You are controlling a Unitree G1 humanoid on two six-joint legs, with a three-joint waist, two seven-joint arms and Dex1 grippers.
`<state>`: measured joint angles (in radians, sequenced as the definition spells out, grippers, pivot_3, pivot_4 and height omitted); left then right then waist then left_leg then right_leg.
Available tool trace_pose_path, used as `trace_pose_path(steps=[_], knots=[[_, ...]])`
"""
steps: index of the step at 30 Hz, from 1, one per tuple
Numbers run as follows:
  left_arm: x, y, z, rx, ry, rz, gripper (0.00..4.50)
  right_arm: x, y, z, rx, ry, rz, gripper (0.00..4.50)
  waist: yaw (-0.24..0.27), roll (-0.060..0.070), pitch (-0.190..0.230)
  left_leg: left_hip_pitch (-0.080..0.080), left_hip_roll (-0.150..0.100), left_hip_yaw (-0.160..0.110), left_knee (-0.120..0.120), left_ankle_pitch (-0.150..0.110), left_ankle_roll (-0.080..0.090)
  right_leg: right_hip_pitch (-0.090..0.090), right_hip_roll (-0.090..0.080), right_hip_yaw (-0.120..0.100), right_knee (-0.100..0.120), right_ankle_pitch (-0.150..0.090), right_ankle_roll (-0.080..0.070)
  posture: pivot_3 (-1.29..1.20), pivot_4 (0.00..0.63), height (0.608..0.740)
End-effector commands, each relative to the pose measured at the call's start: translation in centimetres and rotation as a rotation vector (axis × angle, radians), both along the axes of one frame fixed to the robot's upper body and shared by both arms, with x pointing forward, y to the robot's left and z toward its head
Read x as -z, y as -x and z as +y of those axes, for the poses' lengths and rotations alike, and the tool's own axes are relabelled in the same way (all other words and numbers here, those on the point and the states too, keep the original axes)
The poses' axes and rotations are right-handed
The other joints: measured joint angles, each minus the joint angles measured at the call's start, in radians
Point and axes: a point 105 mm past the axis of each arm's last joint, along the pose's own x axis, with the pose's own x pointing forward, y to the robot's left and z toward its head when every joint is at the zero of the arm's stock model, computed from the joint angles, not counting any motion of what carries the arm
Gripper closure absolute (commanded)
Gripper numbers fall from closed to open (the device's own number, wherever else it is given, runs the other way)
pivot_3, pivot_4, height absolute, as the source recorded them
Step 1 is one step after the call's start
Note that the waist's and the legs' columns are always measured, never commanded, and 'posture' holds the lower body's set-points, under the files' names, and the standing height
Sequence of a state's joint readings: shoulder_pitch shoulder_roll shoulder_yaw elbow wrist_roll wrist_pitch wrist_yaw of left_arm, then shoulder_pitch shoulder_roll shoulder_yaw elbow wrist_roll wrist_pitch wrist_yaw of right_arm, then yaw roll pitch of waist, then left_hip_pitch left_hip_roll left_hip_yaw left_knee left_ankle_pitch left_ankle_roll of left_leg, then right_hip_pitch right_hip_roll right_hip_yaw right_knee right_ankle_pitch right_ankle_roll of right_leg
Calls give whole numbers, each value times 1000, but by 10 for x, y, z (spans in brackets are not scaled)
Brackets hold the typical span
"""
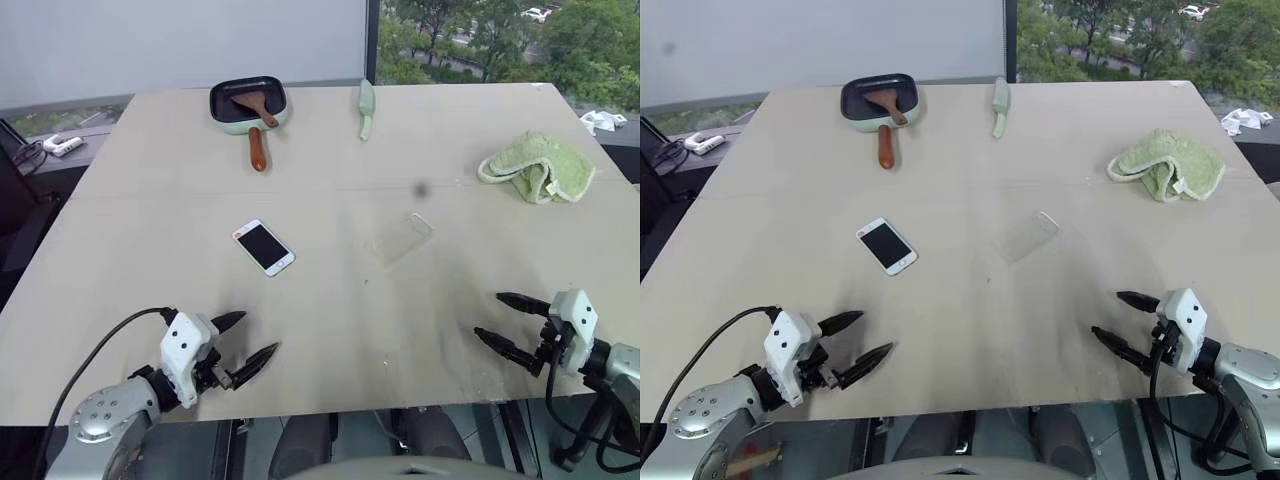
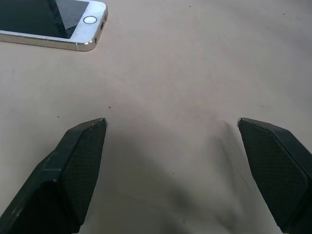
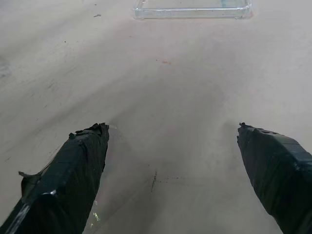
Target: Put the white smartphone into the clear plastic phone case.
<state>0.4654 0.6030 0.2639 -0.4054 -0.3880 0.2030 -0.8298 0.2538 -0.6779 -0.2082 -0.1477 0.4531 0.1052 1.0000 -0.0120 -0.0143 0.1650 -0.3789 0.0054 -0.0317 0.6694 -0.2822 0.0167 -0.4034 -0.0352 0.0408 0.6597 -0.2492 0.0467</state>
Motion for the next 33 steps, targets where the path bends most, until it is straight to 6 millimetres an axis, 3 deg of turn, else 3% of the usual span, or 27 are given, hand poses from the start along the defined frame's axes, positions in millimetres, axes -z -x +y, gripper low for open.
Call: trace_pose_path(steps=[1, 7, 26, 33], knots=[[-13, -1, -11, 36, 3, -61, 61, -17, -3, -3, -17, 4, -46, 0, 0, 0, 0, 0, 0, 0, 0, 0, 0, 0, 0, 0, 0, 0, 0, 0, 150, 740], [-21, -7, -18, 63, 25, -89, 61, -27, -5, -6, -14, 18, -68, 0, 1, 0, 0, 0, 0, 0, 0, 0, 0, 0, 0, 0, 0, 0, 0, 0, 150, 740], [-22, -4, -19, 82, 22, -77, 61, -24, -7, -5, -20, 27, -53, 0, 0, 0, 0, 0, 0, 0, 0, 0, 0, 0, 0, 0, 0, 0, 1, 0, 150, 740], [-40, -12, -20, 124, 77, -122, 61, -24, -27, 16, -102, 41, -54, 0, -4, 0, 0, 1, 0, 0, 1, 0, 0, 0, 0, 0, 1, 0, 0, 0, 150, 740]])
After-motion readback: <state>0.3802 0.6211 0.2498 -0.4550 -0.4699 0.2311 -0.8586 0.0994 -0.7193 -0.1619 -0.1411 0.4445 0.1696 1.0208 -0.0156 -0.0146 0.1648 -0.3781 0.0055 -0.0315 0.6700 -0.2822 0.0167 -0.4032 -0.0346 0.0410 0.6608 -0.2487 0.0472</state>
